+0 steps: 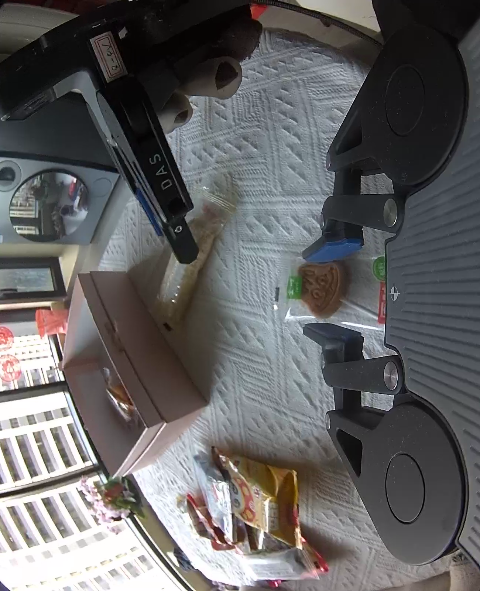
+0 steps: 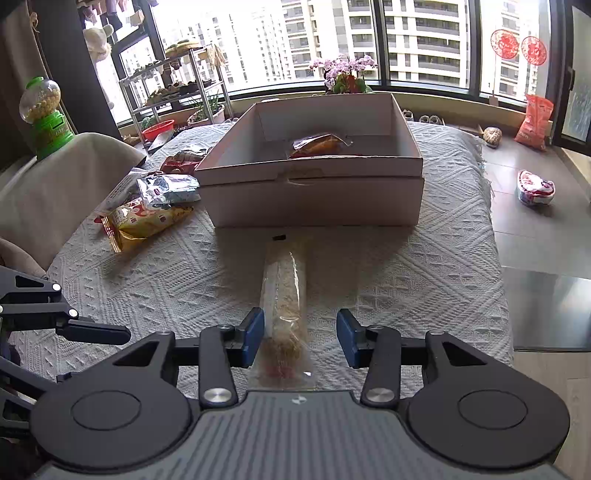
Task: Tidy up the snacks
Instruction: 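Carry both bags over the pink box and open both tools to drop them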
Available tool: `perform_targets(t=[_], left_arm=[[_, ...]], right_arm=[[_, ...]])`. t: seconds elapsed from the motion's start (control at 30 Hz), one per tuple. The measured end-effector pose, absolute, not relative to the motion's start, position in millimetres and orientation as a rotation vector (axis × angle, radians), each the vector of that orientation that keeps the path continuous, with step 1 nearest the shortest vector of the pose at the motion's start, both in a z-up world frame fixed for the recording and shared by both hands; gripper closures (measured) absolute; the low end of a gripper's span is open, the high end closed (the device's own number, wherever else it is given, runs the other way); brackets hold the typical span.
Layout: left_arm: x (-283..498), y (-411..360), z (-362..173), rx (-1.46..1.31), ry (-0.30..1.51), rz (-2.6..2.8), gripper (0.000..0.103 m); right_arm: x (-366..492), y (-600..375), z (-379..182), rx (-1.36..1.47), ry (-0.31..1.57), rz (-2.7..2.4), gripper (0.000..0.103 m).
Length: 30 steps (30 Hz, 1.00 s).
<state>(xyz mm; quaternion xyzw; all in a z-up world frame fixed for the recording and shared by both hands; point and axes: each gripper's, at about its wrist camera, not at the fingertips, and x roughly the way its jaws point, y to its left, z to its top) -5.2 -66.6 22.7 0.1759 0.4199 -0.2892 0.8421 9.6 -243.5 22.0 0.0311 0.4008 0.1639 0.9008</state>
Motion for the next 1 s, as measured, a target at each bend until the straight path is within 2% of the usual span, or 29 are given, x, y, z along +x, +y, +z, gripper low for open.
perform_targets(t=[0.17,0.23,0.3,0.33,0.47,0.6,0.8,0.83,0.9,0.93,1.0], left_arm=[[6,-68,16,0.321,0.933,-0.606,0.053],[7,-67,15,0.301,0.933,-0.603,0.055],[7,-67,16,0.302,0.932,-0.605,0.056],[6,-67,16,0.304,0.927,-0.606,0.057],[5,-61,27,0.245,0.890,-0.621,0.062],[24,-48,68,0.142,0.754,-0.590,0.062],[99,-35,118,-0.078,0.558,-0.521,0.061],[120,-34,118,-0.147,0.534,-0.520,0.057],[162,-36,106,-0.233,0.569,-0.521,0.055],[185,-37,94,-0.278,0.633,-0.485,0.058],[199,-32,80,-0.327,0.671,-0.438,0.059]], right_arm=[[32,-235,13,0.077,0.857,0.345,0.056],[37,-229,9,0.058,0.850,0.337,0.056],[37,-222,9,0.010,0.838,0.325,0.062],[35,-219,10,-0.012,0.833,0.333,0.075],[23,-221,25,-0.017,0.820,0.388,0.075],[9,-239,62,0.043,0.739,0.404,0.075],[5,-266,117,0.079,0.578,0.351,0.075],[7,-268,121,0.078,0.569,0.342,0.075],[16,-270,126,0.079,0.562,0.313,0.075],[21,-270,127,0.080,0.561,0.304,0.075],[31,-270,127,0.086,0.564,0.285,0.075]])
